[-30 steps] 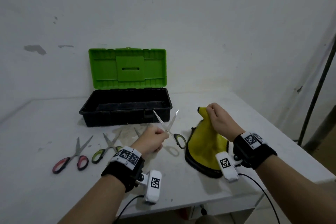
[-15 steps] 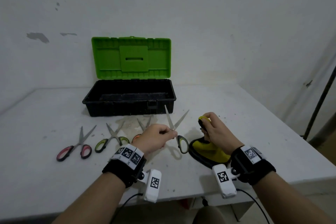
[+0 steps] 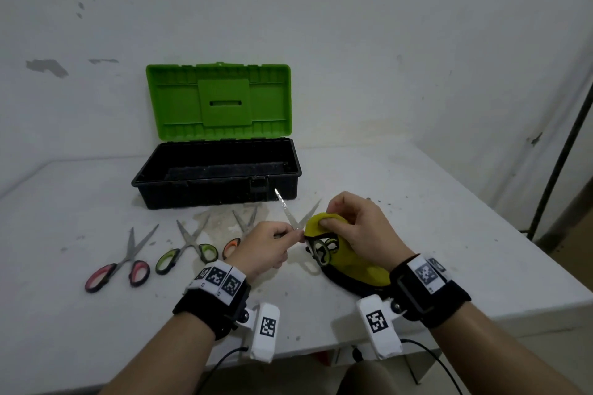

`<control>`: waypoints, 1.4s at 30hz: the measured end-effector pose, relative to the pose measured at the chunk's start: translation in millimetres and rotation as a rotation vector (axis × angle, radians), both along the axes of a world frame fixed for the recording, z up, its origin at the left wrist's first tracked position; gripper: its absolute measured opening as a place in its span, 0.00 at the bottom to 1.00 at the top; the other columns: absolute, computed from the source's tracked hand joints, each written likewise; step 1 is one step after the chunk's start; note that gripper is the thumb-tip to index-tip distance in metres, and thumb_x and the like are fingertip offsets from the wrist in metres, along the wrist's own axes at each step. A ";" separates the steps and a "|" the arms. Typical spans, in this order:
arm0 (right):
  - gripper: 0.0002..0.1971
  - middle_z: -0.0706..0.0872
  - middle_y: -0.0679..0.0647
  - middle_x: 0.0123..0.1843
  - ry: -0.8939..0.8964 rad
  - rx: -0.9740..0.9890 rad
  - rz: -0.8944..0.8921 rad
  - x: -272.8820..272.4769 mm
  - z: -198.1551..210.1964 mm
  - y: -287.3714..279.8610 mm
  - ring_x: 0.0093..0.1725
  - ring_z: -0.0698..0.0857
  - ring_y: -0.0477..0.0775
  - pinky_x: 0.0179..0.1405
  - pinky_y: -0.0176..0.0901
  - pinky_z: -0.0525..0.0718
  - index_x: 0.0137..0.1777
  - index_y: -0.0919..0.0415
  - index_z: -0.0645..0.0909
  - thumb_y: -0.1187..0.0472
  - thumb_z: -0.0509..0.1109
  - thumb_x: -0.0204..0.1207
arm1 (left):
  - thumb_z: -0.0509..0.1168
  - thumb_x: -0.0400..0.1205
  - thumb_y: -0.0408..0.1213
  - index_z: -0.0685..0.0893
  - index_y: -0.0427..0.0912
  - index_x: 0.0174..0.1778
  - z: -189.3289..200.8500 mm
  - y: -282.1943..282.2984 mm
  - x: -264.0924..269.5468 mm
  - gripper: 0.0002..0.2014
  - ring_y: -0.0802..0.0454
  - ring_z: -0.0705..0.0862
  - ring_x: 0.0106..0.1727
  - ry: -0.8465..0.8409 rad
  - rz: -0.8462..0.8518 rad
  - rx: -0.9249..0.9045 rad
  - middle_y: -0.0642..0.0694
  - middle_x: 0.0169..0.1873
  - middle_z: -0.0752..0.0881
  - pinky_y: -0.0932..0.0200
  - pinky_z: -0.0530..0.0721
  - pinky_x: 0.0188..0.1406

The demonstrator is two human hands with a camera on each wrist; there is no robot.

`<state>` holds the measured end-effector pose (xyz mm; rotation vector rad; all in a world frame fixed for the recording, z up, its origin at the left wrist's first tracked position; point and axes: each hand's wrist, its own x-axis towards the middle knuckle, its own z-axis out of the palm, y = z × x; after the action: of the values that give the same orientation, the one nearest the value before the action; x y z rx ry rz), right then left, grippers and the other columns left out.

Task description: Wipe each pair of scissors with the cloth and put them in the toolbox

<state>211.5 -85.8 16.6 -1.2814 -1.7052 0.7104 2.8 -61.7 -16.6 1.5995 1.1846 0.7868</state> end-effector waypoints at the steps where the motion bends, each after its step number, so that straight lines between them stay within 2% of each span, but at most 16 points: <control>1: 0.06 0.89 0.46 0.38 -0.009 0.029 -0.029 -2.4 -0.1 1.0 0.34 0.86 0.52 0.34 0.43 0.84 0.42 0.50 0.83 0.57 0.79 0.73 | 0.66 0.87 0.41 0.85 0.52 0.25 -1.7 -0.1 2.0 0.21 0.55 0.68 0.22 -0.038 -0.002 -0.029 0.51 0.21 0.68 0.61 0.66 0.22; 2: 0.06 0.89 0.44 0.38 -0.024 0.052 -0.059 -4.9 -1.0 2.9 0.32 0.84 0.48 0.32 0.37 0.81 0.41 0.49 0.85 0.56 0.80 0.72 | 0.65 0.87 0.39 0.82 0.49 0.25 -2.6 -0.7 3.9 0.21 0.55 0.66 0.22 -0.075 -0.007 -0.058 0.50 0.22 0.66 0.61 0.62 0.22; 4: 0.04 0.86 0.43 0.43 -0.094 0.110 -0.113 -8.4 -3.6 7.5 0.35 0.83 0.43 0.35 0.28 0.78 0.41 0.49 0.88 0.55 0.80 0.71 | 0.65 0.87 0.37 0.80 0.42 0.30 -2.7 -3.6 7.1 0.17 0.54 0.63 0.22 -0.118 -0.033 -0.089 0.48 0.23 0.64 0.60 0.59 0.24; 6: 0.04 0.84 0.43 0.45 -0.196 0.165 -0.144 -11.6 -5.9 10.3 0.40 0.82 0.40 0.40 0.25 0.77 0.45 0.50 0.89 0.56 0.80 0.72 | 0.66 0.87 0.38 0.81 0.39 0.33 -2.3 -5.8 9.9 0.15 0.54 0.64 0.22 -0.129 -0.053 -0.089 0.49 0.22 0.65 0.59 0.59 0.24; 8: 0.05 0.84 0.44 0.43 -0.267 0.217 -0.154 -13.3 -9.9 12.4 0.42 0.82 0.40 0.42 0.29 0.78 0.47 0.50 0.88 0.58 0.78 0.73 | 0.68 0.86 0.39 0.83 0.38 0.35 -3.6 -6.5 12.1 0.14 0.55 0.65 0.21 -0.133 -0.038 -0.082 0.50 0.21 0.66 0.59 0.61 0.23; 11: 0.02 0.83 0.47 0.44 -0.310 0.313 -0.122 -14.2 -13.1 10.9 0.41 0.83 0.43 0.43 0.36 0.81 0.45 0.53 0.91 0.59 0.77 0.75 | 0.69 0.85 0.38 0.81 0.38 0.34 -3.3 -7.1 16.0 0.14 0.55 0.64 0.21 -0.173 -0.010 -0.095 0.50 0.21 0.66 0.59 0.59 0.23; 15: 0.09 0.80 0.49 0.51 -0.451 0.321 -0.060 -14.3 -16.7 2.9 0.41 0.82 0.47 0.44 0.37 0.81 0.47 0.53 0.90 0.48 0.75 0.75 | 0.69 0.84 0.35 0.85 0.34 0.40 -0.6 -8.1 16.1 0.10 0.56 0.66 0.21 -0.189 -0.001 -0.111 0.52 0.18 0.70 0.59 0.60 0.23; 16: 0.10 0.79 0.50 0.52 -0.457 0.314 -0.065 -14.2 -18.0 1.7 0.42 0.82 0.48 0.45 0.37 0.82 0.49 0.54 0.90 0.48 0.75 0.75 | 0.69 0.84 0.35 0.85 0.35 0.39 -0.1 -8.6 15.9 0.09 0.56 0.66 0.21 -0.183 -0.006 -0.112 0.52 0.18 0.70 0.59 0.61 0.23; 20: 0.06 0.82 0.54 0.48 -0.403 0.385 -0.106 -16.9 -24.5 2.2 0.41 0.84 0.52 0.43 0.46 0.86 0.52 0.58 0.90 0.59 0.75 0.77 | 0.71 0.84 0.36 0.83 0.44 0.30 1.0 -9.2 17.1 0.14 0.56 0.65 0.20 -0.186 -0.015 -0.114 0.52 0.17 0.69 0.62 0.61 0.21; 24: 0.07 0.85 0.56 0.45 -0.394 0.443 -0.093 -20.0 -26.2 2.5 0.41 0.85 0.54 0.40 0.48 0.86 0.54 0.60 0.90 0.64 0.74 0.78 | 0.70 0.84 0.34 0.79 0.42 0.29 3.2 -8.3 19.0 0.16 0.55 0.63 0.19 -0.201 0.010 -0.126 0.51 0.17 0.67 0.60 0.59 0.21; 28: 0.07 0.86 0.54 0.44 -0.373 0.433 -0.078 -15.9 -25.4 3.2 0.40 0.86 0.51 0.41 0.43 0.86 0.53 0.59 0.91 0.63 0.75 0.77 | 0.71 0.83 0.35 0.78 0.39 0.32 1.9 -9.0 18.5 0.15 0.55 0.62 0.19 -0.174 -0.003 -0.126 0.50 0.18 0.66 0.59 0.59 0.21; 33: 0.05 0.85 0.53 0.43 -0.357 0.389 -0.096 -10.6 -20.1 1.9 0.38 0.84 0.49 0.41 0.34 0.82 0.49 0.60 0.91 0.62 0.73 0.79 | 0.72 0.83 0.36 0.81 0.30 0.42 -1.0 -8.1 18.6 0.12 0.53 0.63 0.20 -0.155 -0.013 -0.097 0.47 0.20 0.66 0.58 0.61 0.21; 35: 0.06 0.85 0.53 0.42 -0.322 0.352 -0.171 -2.2 -13.8 9.2 0.38 0.84 0.49 0.42 0.27 0.79 0.46 0.62 0.91 0.63 0.72 0.80 | 0.72 0.82 0.36 0.80 0.32 0.41 -1.5 -7.9 18.7 0.11 0.54 0.62 0.20 -0.146 -0.017 -0.101 0.47 0.21 0.65 0.58 0.60 0.21; 37: 0.06 0.86 0.52 0.43 -0.289 0.352 -0.251 6.7 -7.6 15.0 0.40 0.84 0.48 0.44 0.20 0.76 0.47 0.61 0.91 0.64 0.72 0.79 | 0.72 0.83 0.36 0.78 0.35 0.37 -1.8 -9.1 18.5 0.13 0.54 0.62 0.20 -0.142 -0.018 -0.110 0.47 0.21 0.64 0.59 0.60 0.21; 39: 0.05 0.86 0.51 0.43 -0.288 0.421 -0.270 8.5 -4.8 11.4 0.41 0.85 0.45 0.46 0.20 0.76 0.49 0.61 0.91 0.63 0.73 0.79 | 0.71 0.83 0.36 0.74 0.36 0.35 -1.3 -9.4 18.6 0.15 0.54 0.61 0.20 -0.162 -0.012 -0.120 0.47 0.21 0.63 0.59 0.58 0.20; 42: 0.05 0.85 0.51 0.44 -0.342 0.474 -0.125 -3.0 -10.4 -5.0 0.40 0.82 0.44 0.44 0.26 0.79 0.51 0.60 0.90 0.64 0.73 0.79 | 0.71 0.83 0.37 0.73 0.36 0.35 0.0 -7.0 18.4 0.16 0.53 0.60 0.19 -0.176 -0.008 -0.113 0.47 0.21 0.62 0.59 0.56 0.21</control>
<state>208.5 -90.8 6.2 -1.1961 -1.8959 -0.0014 21.2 -68.7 -16.6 1.4121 1.0761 0.8227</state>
